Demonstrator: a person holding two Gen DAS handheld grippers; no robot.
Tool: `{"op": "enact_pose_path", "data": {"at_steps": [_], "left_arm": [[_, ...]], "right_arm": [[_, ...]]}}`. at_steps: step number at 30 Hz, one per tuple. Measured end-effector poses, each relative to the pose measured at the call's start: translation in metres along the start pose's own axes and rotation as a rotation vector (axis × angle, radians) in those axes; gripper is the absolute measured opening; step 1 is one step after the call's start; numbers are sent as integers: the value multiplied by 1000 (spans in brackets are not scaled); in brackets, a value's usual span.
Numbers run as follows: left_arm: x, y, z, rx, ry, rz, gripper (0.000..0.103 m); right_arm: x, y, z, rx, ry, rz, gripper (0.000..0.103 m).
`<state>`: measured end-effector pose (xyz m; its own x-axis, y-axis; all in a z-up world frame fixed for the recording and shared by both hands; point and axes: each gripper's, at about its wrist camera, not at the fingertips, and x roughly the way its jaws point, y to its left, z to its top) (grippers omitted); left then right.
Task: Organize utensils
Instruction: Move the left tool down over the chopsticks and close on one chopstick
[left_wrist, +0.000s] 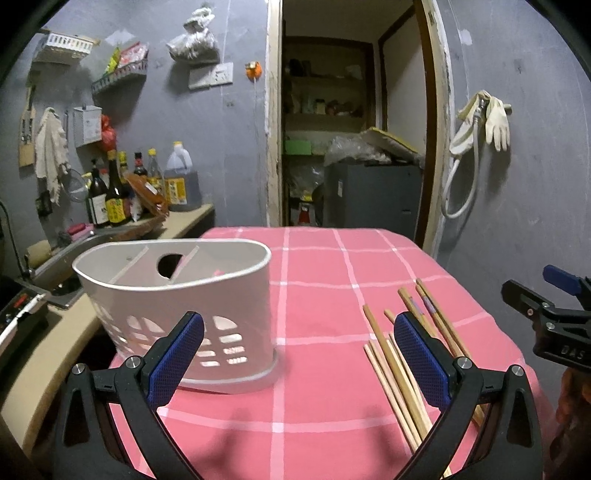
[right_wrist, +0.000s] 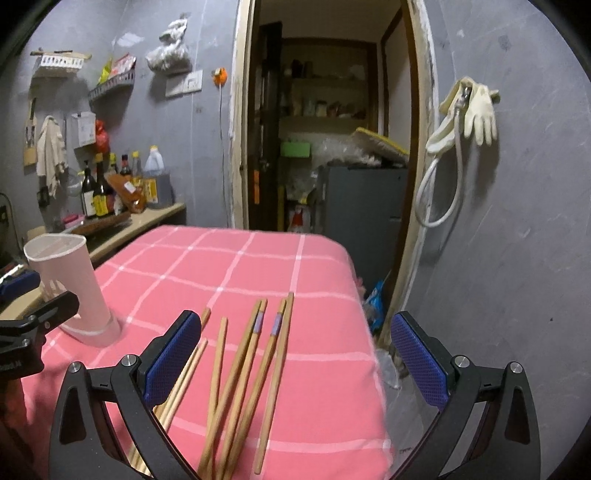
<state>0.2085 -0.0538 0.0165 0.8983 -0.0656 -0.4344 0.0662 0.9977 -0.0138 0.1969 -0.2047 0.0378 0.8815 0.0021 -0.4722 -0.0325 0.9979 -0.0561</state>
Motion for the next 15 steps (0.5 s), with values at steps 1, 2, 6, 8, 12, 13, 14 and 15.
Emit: {"op": "enact_pose_path", "data": {"at_steps": [1, 2, 6, 8, 12, 13, 14, 15], "left_arm": [[3, -1, -2, 1, 11, -7, 101], [8, -2, -4, 3, 31, -18, 101], [21, -4, -10, 10, 93, -58, 100], [27, -7, -13, 19, 119, -77, 97], [47, -12, -21, 36, 216, -139, 79], [51, -13, -23, 36, 240, -152, 72], [56, -13, -24, 37, 268, -165, 69], [59, -14, -26, 37, 288, -176, 63]], "right_arm": [[3, 0, -1, -2, 13, 5, 103], [6, -1, -2, -4, 24, 9, 103], [22, -1, -7, -14, 81, 20, 93], [32, -4, -9, -12, 124, 30, 80], [52, -9, -13, 1, 211, 58, 64], [56, -10, -15, 1, 225, 63, 56], [60, -12, -15, 2, 245, 67, 52], [65, -13, -16, 4, 264, 71, 49]]}}
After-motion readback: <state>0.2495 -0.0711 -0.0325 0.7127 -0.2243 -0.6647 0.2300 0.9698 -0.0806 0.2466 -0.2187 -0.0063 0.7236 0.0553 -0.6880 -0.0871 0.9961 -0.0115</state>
